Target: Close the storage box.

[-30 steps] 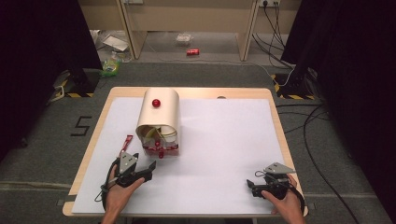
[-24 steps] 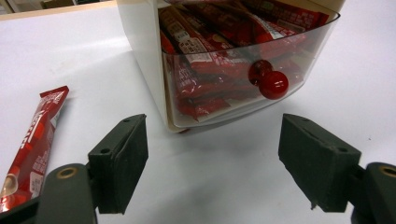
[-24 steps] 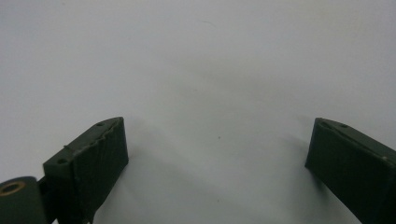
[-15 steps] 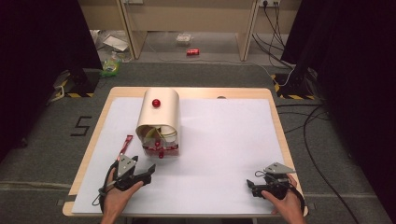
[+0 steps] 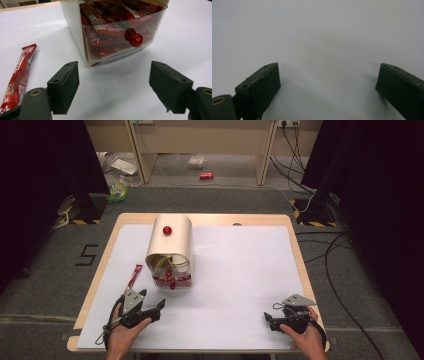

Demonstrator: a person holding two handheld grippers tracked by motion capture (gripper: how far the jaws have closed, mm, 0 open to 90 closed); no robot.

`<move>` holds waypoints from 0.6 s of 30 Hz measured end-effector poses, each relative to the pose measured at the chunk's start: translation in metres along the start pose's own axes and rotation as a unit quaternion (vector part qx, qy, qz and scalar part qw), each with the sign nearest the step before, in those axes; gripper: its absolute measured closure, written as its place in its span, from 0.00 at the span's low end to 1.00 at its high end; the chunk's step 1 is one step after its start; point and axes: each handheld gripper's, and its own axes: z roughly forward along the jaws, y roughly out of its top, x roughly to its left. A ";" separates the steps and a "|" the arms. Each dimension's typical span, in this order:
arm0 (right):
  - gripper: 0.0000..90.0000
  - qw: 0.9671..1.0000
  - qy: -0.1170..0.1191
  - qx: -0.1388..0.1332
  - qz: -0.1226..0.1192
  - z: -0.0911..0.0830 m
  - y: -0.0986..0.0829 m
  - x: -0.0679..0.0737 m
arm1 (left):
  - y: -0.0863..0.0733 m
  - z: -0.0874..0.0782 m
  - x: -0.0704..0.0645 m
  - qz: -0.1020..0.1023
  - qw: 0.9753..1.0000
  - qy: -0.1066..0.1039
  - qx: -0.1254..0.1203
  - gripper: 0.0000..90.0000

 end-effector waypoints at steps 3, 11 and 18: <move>0.06 1.000 0.000 0.000 0.001 0.000 0.000 0.000 | -0.001 -0.001 -0.001 0.001 1.000 -0.001 -0.001 0.26; 0.06 1.000 0.000 0.000 0.000 0.000 0.000 0.000 | -0.006 -0.004 -0.006 0.004 1.000 -0.006 0.001 0.26; 0.06 1.000 0.000 0.000 0.000 0.000 0.000 0.000 | -0.011 -0.007 -0.011 0.007 1.000 -0.013 0.006 0.26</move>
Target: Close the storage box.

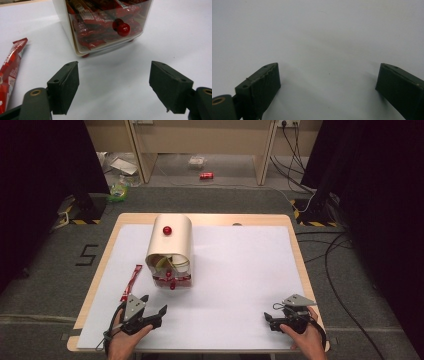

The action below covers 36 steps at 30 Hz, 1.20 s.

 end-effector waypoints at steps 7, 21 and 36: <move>0.06 1.000 0.000 0.000 0.000 0.000 0.000 0.000 | -0.007 -0.001 -0.004 0.003 1.000 -0.007 0.009 0.26; 0.06 1.000 0.000 0.000 0.000 0.000 0.000 0.000 | -0.017 -0.007 -0.012 0.015 1.000 -0.018 0.020 0.26; 0.06 1.000 0.000 0.000 0.000 0.000 0.000 0.000 | -0.028 -0.015 -0.023 0.023 0.999 -0.030 0.024 0.25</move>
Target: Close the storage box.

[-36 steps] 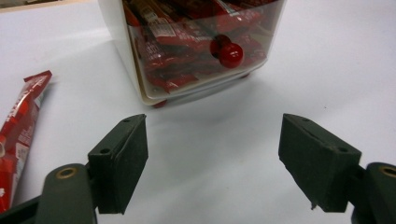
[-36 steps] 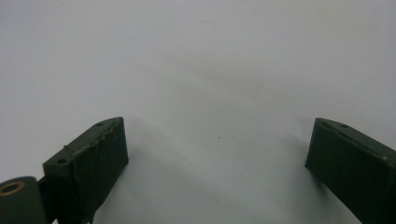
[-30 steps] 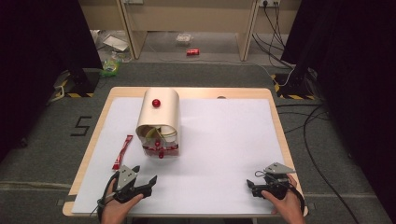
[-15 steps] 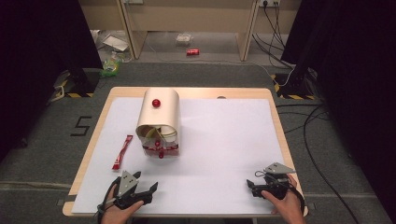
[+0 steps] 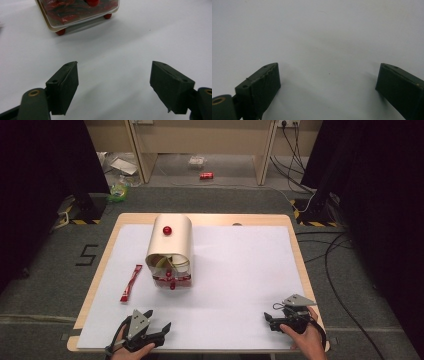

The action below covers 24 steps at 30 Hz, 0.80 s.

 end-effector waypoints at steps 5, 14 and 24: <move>0.06 1.000 0.000 0.000 -0.001 0.000 0.000 0.000 | -0.004 -0.001 -0.001 0.000 1.000 -0.002 0.005 0.24; 0.06 1.000 0.000 0.000 0.000 0.000 0.000 0.000 | -0.012 -0.004 -0.004 0.003 1.000 -0.005 0.010 0.24; 0.06 1.000 0.000 0.000 0.000 0.000 0.000 0.000 | -0.024 -0.012 -0.006 0.011 1.000 -0.005 -0.004 0.21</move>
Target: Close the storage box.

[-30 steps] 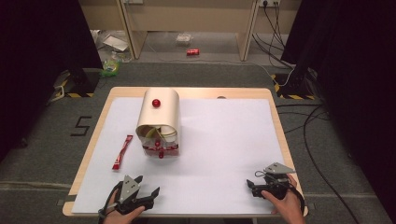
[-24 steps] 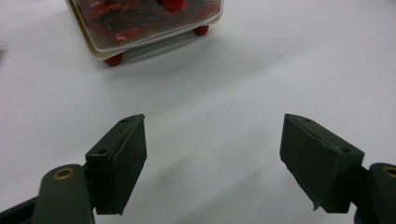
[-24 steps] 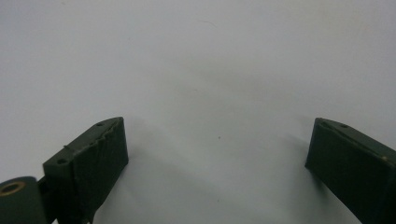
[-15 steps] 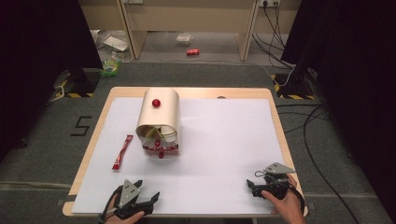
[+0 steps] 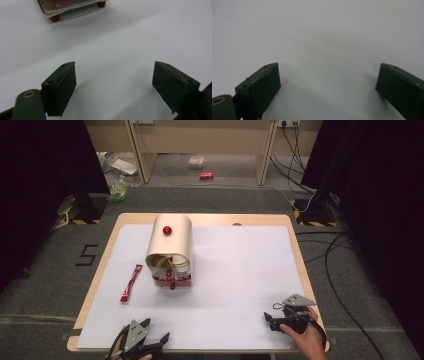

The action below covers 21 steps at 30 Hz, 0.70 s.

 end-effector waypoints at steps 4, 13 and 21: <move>0.06 1.000 0.000 0.000 0.000 0.000 0.000 0.000 | -0.005 -0.004 0.000 0.002 1.000 0.004 -0.011 0.19; 0.06 1.000 0.000 0.000 0.000 0.000 0.000 0.000 | -0.015 -0.007 -0.002 -0.005 1.000 0.009 -0.020 0.17; 0.06 1.000 0.000 0.000 0.000 0.000 0.000 0.000 | -0.017 -0.006 0.000 -0.011 1.000 0.004 -0.024 0.16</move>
